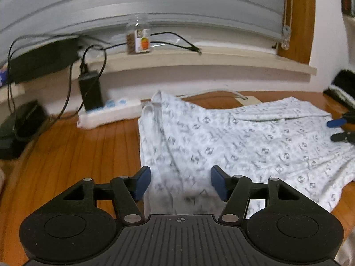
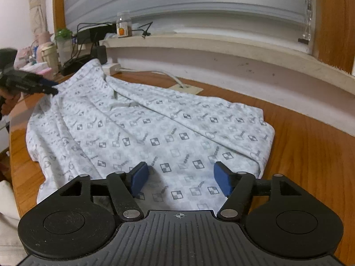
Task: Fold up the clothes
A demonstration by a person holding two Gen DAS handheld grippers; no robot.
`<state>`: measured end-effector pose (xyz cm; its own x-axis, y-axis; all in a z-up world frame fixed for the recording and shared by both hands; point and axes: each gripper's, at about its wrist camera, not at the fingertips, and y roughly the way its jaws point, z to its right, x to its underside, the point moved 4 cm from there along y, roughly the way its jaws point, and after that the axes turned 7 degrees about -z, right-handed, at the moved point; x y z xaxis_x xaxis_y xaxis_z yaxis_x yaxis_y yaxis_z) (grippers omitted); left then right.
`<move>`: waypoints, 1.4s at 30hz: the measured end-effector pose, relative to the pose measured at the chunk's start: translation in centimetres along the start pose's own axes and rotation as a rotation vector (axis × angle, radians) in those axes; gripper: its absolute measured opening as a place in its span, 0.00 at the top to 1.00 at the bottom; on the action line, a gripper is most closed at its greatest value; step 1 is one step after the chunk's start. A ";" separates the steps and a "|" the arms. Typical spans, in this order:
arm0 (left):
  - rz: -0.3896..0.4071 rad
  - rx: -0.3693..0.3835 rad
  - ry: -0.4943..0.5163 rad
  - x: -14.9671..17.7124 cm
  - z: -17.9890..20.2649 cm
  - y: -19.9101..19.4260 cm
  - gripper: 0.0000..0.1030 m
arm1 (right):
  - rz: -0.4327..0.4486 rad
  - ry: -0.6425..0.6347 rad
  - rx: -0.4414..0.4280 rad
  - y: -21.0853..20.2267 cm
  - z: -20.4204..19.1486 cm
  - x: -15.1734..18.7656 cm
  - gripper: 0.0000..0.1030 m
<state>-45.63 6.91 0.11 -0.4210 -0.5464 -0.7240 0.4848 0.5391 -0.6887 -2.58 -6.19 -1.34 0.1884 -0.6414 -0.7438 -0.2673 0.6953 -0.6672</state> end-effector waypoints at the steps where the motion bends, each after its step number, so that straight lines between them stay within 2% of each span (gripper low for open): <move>1: 0.004 0.005 -0.002 0.2 0.0 -0.1 0.38 | -0.005 -0.008 -0.004 0.1 -0.1 0.0 0.28; 2: 0.008 0.008 -0.003 0.4 0.1 -0.2 0.39 | -0.010 -0.015 -0.008 0.3 -0.2 -0.1 0.24; 5: 0.040 -0.001 0.016 0.4 0.8 -0.4 0.44 | -0.017 -0.026 -0.009 0.5 -0.4 -0.2 0.21; 8: 0.056 0.021 0.031 0.4 1.1 -0.5 0.64 | -0.017 -0.023 -0.010 0.6 -0.3 -0.2 0.21; 10: 0.054 0.022 0.038 0.6 1.2 -0.4 0.93 | -0.017 -0.023 -0.009 0.7 -0.3 -0.3 0.21; 16: 0.096 0.010 0.034 0.7 0.7 -3.3 0.94 | -0.017 -0.019 -0.009 0.7 -0.3 -0.3 0.20; 20: 0.054 0.036 0.019 1.1 0.2 -4.0 0.94 | -0.018 -0.020 -0.007 0.8 -0.2 -0.3 0.18; 23: 0.031 0.024 0.009 1.1 0.1 -3.5 0.90 | -0.018 -0.019 -0.008 0.8 -0.1 -0.3 0.18; 26: 0.049 -0.010 0.001 0.6 0.2 -3.5 0.76 | -0.019 -0.020 -0.003 0.8 -0.2 -0.3 0.17; 28: 0.087 -0.024 0.008 -0.3 0.8 -3.9 0.53 | -0.020 -0.018 -0.003 0.7 -0.2 -0.3 0.16; 30: 0.125 -0.022 0.021 -1.4 1.7 -4.1 0.43 | -0.020 -0.017 -0.003 0.7 -0.1 -0.3 0.16; 34: 0.157 0.056 0.043 -4.1 5.3 -2.9 0.24 | -0.021 -0.016 -0.001 0.7 -0.1 -0.3 0.15; 42: 0.129 0.232 0.178 -10.0 16.4 4.1 0.24 | -0.023 -0.011 0.009 0.7 -0.2 -0.4 0.14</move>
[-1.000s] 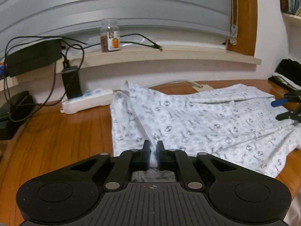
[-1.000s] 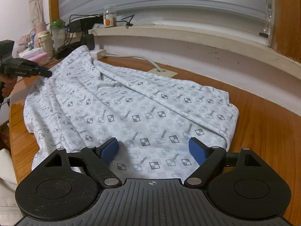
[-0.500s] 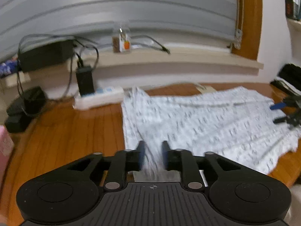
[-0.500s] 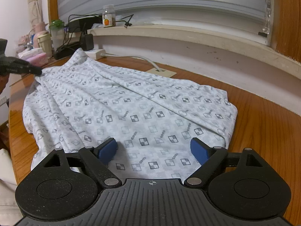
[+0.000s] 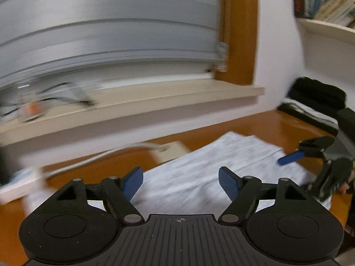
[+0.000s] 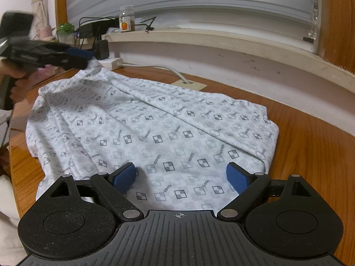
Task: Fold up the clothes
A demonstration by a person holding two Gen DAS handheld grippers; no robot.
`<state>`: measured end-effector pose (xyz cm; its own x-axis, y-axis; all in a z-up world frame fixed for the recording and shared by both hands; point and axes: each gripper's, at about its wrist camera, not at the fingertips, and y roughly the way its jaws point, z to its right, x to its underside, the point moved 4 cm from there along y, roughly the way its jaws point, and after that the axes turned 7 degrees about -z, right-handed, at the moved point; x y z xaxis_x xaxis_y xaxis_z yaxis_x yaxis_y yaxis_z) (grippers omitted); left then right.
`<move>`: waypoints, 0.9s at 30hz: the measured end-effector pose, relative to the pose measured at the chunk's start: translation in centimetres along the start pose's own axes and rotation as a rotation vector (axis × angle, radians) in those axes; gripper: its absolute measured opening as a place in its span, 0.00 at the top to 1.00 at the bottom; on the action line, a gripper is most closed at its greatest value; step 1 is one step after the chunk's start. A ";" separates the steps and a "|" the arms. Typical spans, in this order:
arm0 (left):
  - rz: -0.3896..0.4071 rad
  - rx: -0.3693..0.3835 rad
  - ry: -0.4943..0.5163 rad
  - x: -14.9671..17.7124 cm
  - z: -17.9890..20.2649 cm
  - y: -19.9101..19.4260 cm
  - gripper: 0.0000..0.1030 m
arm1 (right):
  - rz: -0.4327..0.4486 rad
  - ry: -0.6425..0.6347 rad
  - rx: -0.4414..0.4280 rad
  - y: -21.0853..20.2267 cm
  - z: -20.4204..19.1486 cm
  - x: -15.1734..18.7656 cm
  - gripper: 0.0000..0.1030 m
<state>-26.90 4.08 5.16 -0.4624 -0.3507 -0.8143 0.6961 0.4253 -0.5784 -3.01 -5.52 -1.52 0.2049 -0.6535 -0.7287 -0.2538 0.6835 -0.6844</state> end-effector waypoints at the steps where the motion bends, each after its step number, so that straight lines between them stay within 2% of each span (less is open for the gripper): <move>1: -0.006 0.029 0.012 -0.8 1.0 1.3 0.24 | 0.001 -0.002 0.004 0.0 -0.1 0.0 0.14; 4: -0.036 0.109 0.061 -3.2 3.9 5.3 0.24 | 0.014 -0.012 0.032 -0.7 -0.3 0.4 0.14; 6: -0.056 0.154 0.095 -4.5 5.6 7.8 0.25 | 0.052 -0.022 0.063 -2.1 -0.7 1.3 0.17; 8: -0.082 0.177 0.120 -5.5 7.0 9.9 0.27 | 0.075 -0.006 0.072 -3.7 -0.9 2.6 0.37; 10: -0.099 0.191 0.148 -6.1 8.3 11.5 0.27 | 0.085 -0.004 0.092 -5.1 -1.0 4.1 0.45; 12: -0.114 0.204 0.175 -6.7 9.6 13.1 0.27 | 0.093 -0.013 0.115 -6.3 -1.1 5.3 0.47; 19: -0.151 0.218 0.229 -7.3 12.1 15.8 0.25 | 0.104 -0.076 0.154 -7.8 -2.7 7.0 0.48; 25: -0.179 0.198 0.248 -7.2 12.7 17.2 0.24 | 0.113 -0.158 0.218 -7.7 -4.8 7.5 0.64; 27: -0.181 0.193 0.247 -7.0 12.5 17.6 0.24 | 0.108 -0.176 0.223 -7.7 -5.2 7.6 0.66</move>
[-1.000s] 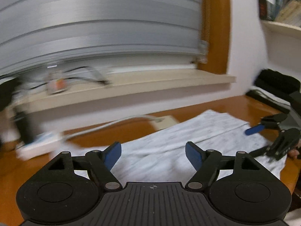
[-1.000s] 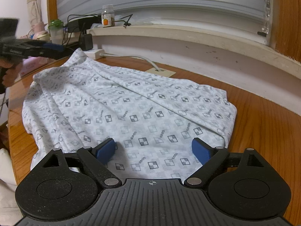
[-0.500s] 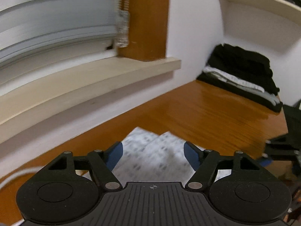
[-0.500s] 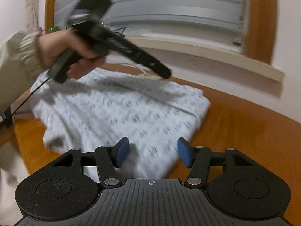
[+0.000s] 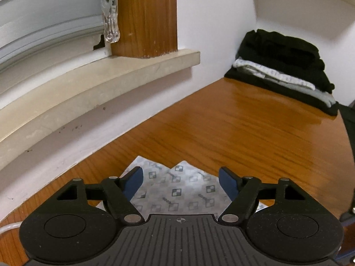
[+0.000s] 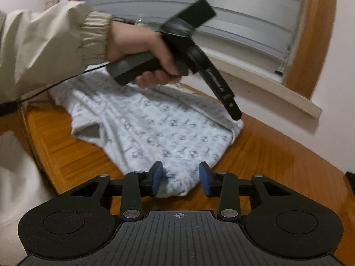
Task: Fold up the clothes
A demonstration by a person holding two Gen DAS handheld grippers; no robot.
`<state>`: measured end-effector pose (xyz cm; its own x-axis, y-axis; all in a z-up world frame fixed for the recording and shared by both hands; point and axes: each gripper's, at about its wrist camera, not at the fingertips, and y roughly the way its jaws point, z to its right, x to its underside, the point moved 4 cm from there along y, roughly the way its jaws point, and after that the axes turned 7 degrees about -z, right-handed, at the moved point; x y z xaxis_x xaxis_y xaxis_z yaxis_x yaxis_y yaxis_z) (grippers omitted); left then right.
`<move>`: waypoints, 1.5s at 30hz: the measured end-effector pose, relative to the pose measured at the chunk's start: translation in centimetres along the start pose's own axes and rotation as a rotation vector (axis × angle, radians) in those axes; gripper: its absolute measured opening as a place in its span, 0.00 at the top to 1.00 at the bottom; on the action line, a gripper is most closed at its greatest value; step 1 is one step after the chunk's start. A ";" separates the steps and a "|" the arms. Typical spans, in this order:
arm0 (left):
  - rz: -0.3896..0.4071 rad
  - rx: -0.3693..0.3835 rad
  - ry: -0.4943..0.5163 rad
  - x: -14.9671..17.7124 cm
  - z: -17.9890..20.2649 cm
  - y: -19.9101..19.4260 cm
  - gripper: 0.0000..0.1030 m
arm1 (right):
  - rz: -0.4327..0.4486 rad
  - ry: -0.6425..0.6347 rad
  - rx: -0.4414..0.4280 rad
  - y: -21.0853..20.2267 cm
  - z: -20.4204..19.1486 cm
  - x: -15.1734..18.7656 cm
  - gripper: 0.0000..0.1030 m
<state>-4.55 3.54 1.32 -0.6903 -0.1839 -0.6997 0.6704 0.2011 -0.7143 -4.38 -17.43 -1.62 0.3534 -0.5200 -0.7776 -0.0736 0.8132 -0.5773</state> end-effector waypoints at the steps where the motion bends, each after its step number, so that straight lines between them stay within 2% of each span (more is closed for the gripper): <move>1: -0.001 0.001 -0.007 0.0 -0.2 0.2 0.24 | -0.001 -0.005 -0.001 0.0 -0.1 0.0 0.67; 7: -0.010 0.025 -0.045 -0.3 -1.4 0.6 0.24 | 0.018 -0.001 0.006 0.5 0.0 0.1 0.66; 11: -0.013 0.068 -0.070 -1.0 -1.9 0.8 0.24 | 0.037 0.038 -0.003 0.9 0.2 0.1 0.66; 14: -0.039 0.094 -0.056 -1.2 -1.7 1.2 0.25 | 0.033 0.072 -0.025 0.9 0.5 0.2 0.67; 15: -0.048 0.098 -0.043 -1.2 -1.5 1.3 0.28 | 0.034 0.084 -0.034 0.9 0.7 0.2 0.68; 17: -0.065 0.096 -0.026 -1.0 -1.3 1.6 0.37 | 0.040 0.110 -0.049 0.9 0.8 0.5 0.69; 18: -0.074 0.096 -0.020 -1.0 -1.3 1.7 0.51 | 0.044 0.123 -0.055 0.8 0.9 0.6 0.69; 19: -0.089 0.098 -0.019 -0.9 -1.2 1.8 0.59 | 0.048 0.133 -0.061 0.8 1.0 0.7 0.69; 20: -0.093 0.099 -0.015 -0.8 -1.2 1.9 0.61 | 0.050 0.143 -0.068 0.8 1.1 0.7 0.69; 21: -0.095 0.101 -0.009 -0.7 -1.2 2.0 0.69 | 0.051 0.147 -0.073 0.8 1.1 0.7 0.69; 22: -0.092 0.103 0.000 -0.7 -1.1 1.9 0.84 | 0.050 0.148 -0.077 0.8 1.2 0.7 0.69; 23: -0.091 0.103 0.007 -0.8 -1.1 1.9 0.94 | 0.049 0.149 -0.080 0.8 1.2 0.7 0.68; 24: -0.080 0.083 0.013 -0.9 -1.1 1.7 0.99 | 0.049 0.148 -0.083 0.8 1.2 0.7 0.69; 27: -0.005 0.028 0.003 -1.6 -1.4 0.7 0.99 | 0.044 0.149 -0.098 0.6 1.2 0.8 0.69; 30: 0.088 -0.016 -0.070 -3.0 -2.9 -0.6 0.99 | 0.044 0.153 -0.111 0.4 1.1 0.9 0.69; 33: 0.093 -0.017 -0.129 -3.4 -4.3 -0.5 0.99 | 0.042 0.149 -0.108 0.4 1.0 0.8 0.69; 36: 0.123 -0.089 -0.117 -3.1 -4.5 -0.5 1.00 | 0.043 0.149 -0.105 0.4 1.0 0.7 0.69; 39: 0.144 -0.061 -0.143 -3.0 -5.1 -0.8 1.00 | 0.044 0.151 -0.105 0.2 0.9 0.7 0.69; 42: 0.130 -0.007 -0.100 -2.6 -4.3 -1.2 0.99 | 0.048 0.155 -0.106 0.2 1.0 0.8 0.69; 44: 0.110 0.009 -0.078 -2.2 -3.6 -1.6 0.85 | 0.050 0.159 -0.110 0.2 1.0 0.8 0.69; 45: 0.098 0.019 -0.058 -1.8 -3.1 -1.7 0.68 | 0.050 0.160 -0.111 0.2 1.1 0.8 0.68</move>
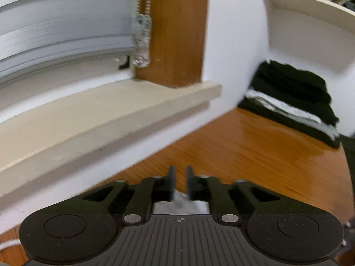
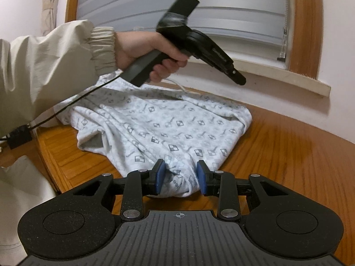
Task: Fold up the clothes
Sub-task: 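Pinch the garment fabric with the right tool while the left tool holds its edge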
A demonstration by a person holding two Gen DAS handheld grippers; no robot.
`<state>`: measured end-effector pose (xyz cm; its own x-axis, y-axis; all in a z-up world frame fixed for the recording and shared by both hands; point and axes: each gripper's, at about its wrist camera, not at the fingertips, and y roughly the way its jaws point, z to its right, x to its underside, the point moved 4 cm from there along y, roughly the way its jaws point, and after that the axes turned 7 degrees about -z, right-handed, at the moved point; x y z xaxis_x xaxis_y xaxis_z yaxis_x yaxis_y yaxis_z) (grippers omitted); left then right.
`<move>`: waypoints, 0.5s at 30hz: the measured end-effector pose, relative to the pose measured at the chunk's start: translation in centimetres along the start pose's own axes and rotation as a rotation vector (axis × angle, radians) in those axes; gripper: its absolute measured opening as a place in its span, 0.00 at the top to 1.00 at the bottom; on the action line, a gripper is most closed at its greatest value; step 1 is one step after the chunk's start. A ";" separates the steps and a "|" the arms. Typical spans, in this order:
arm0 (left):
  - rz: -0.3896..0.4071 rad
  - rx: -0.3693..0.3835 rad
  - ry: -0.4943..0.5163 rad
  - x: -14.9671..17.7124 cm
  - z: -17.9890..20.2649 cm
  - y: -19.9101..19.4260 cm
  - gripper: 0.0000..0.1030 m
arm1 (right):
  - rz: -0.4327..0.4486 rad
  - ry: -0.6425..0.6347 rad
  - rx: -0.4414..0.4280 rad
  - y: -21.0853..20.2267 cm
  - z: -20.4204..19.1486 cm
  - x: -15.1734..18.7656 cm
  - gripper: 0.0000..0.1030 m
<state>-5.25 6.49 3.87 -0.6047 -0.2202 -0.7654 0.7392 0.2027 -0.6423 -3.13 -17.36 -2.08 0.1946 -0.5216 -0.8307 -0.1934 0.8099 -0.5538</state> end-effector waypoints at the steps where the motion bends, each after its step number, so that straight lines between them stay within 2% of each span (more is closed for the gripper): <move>1: -0.012 0.011 0.018 0.4 0.6 -0.2 0.48 | 0.000 0.001 0.000 0.0 0.0 0.0 0.68; 2: -0.026 0.020 0.039 0.8 1.1 -0.3 0.43 | 0.000 0.002 0.000 0.0 0.0 0.0 0.68; 3: -0.044 0.023 0.066 1.3 1.8 -0.3 0.42 | 0.000 0.003 -0.002 0.0 0.0 0.0 0.68; 9: -0.129 0.030 0.182 3.4 5.1 0.5 0.42 | 0.008 0.011 -0.003 0.1 0.0 -0.1 0.68; 12: -0.172 0.018 0.201 4.1 5.5 1.6 0.42 | 0.010 0.011 0.002 0.0 -0.1 0.0 0.68; 14: -0.172 0.016 0.209 4.2 5.4 2.0 0.42 | 0.014 0.012 0.002 0.0 -0.1 0.0 0.68; 15: -0.168 0.007 0.203 3.9 5.1 2.2 0.47 | 0.015 0.013 0.003 -0.1 -0.1 0.0 0.68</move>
<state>-4.48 1.22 -0.27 -0.7659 -0.0541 -0.6407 0.6248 0.1726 -0.7615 -3.24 -17.49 -2.08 0.1793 -0.5127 -0.8396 -0.1936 0.8184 -0.5411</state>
